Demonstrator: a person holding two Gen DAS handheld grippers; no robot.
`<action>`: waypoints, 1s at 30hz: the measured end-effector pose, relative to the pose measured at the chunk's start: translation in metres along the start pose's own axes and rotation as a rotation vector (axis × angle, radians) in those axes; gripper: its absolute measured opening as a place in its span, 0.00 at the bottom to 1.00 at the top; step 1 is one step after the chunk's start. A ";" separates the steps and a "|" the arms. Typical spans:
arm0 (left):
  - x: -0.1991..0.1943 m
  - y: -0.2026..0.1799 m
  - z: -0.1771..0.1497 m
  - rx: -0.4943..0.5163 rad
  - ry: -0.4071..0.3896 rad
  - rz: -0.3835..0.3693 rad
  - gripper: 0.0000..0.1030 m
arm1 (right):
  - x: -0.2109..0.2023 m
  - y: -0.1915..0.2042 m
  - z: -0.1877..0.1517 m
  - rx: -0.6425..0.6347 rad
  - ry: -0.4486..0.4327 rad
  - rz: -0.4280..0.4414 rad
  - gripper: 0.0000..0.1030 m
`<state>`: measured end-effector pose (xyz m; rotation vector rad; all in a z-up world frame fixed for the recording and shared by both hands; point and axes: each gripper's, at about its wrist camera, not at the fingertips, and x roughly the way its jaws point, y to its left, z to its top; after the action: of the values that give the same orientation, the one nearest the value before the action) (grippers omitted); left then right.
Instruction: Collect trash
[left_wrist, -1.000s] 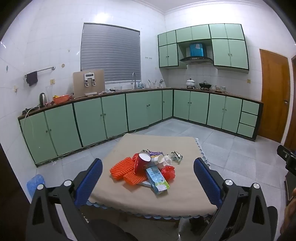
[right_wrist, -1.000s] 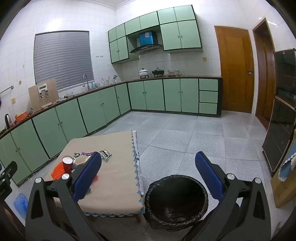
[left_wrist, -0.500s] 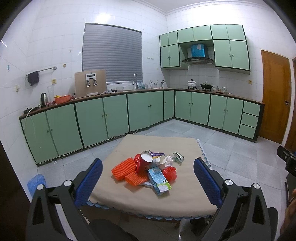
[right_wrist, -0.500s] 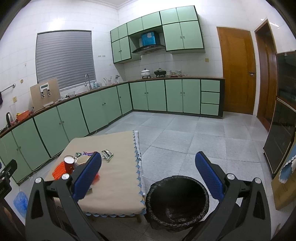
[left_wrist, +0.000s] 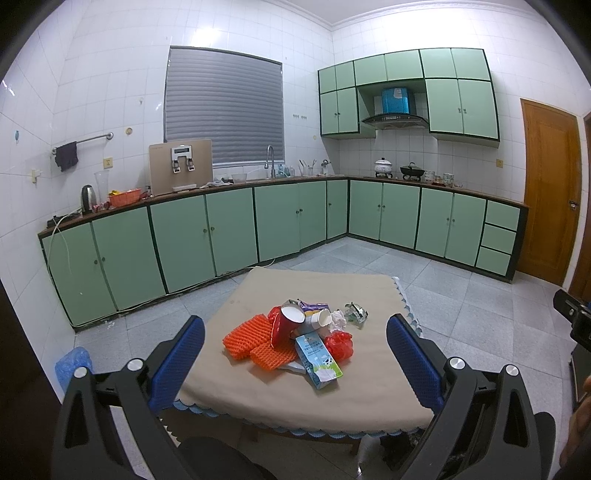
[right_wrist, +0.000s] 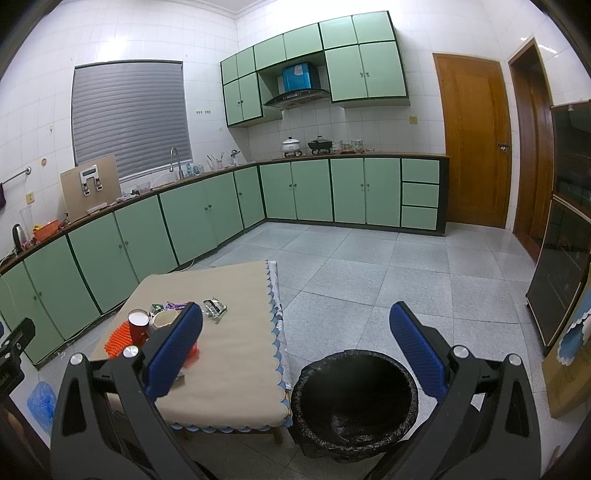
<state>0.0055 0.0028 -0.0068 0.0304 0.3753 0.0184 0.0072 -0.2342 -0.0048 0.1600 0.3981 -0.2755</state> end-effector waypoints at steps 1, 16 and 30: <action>0.000 0.000 0.000 0.000 0.000 0.000 0.94 | -0.001 -0.001 0.000 0.001 -0.001 0.002 0.95; 0.000 0.001 0.000 -0.001 0.001 0.000 0.94 | 0.001 -0.001 -0.001 0.000 0.001 0.004 0.95; 0.001 0.001 -0.002 -0.004 0.002 0.005 0.94 | 0.002 0.000 -0.003 -0.001 0.004 0.005 0.95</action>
<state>0.0062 0.0042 -0.0089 0.0271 0.3770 0.0242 0.0078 -0.2340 -0.0088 0.1605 0.4016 -0.2705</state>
